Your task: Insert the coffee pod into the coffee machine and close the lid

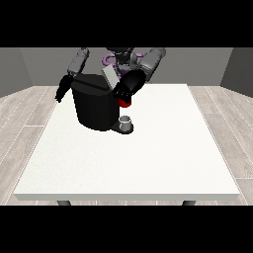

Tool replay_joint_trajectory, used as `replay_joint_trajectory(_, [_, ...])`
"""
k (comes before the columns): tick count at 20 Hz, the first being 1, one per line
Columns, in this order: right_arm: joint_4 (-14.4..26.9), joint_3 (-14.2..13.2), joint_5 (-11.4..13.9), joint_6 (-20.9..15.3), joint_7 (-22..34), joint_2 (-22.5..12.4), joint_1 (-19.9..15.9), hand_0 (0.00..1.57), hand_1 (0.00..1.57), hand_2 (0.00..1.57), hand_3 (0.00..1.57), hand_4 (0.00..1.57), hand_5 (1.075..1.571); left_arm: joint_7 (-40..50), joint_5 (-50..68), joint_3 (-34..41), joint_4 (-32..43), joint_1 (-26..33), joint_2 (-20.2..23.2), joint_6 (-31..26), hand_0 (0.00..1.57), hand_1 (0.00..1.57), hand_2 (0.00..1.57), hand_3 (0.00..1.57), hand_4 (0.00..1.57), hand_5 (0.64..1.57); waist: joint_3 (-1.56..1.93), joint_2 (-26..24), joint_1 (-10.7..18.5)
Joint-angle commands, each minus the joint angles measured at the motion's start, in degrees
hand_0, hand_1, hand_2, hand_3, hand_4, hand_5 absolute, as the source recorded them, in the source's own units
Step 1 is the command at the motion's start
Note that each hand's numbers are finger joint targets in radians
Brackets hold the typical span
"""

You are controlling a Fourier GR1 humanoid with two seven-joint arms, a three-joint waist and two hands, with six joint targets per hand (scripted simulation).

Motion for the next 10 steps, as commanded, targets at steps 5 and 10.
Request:
replay_joint_trajectory(5, [-2.29,1.91,1.33,0.01,1.20,0.48,0.29,0.00,0.00,0.00,0.00,0.17,1.571,-0.44,-2.82,0.15,1.75,0.62,2.47,4.67,0.00,0.00,0.63,0.51,0.00,1.571,-0.12,1.14,-1.51])
replay_joint_trajectory(10, [-0.64,0.30,0.60,-0.51,-0.90,0.20,1.13,0.00,0.00,0.00,0.00,0.15,1.571,-3.31,-2.07,0.85,1.19,-0.14,4.75,2.41,0.00,0.00,0.53,0.44,0.00,1.571,-0.10,1.20,0.39])
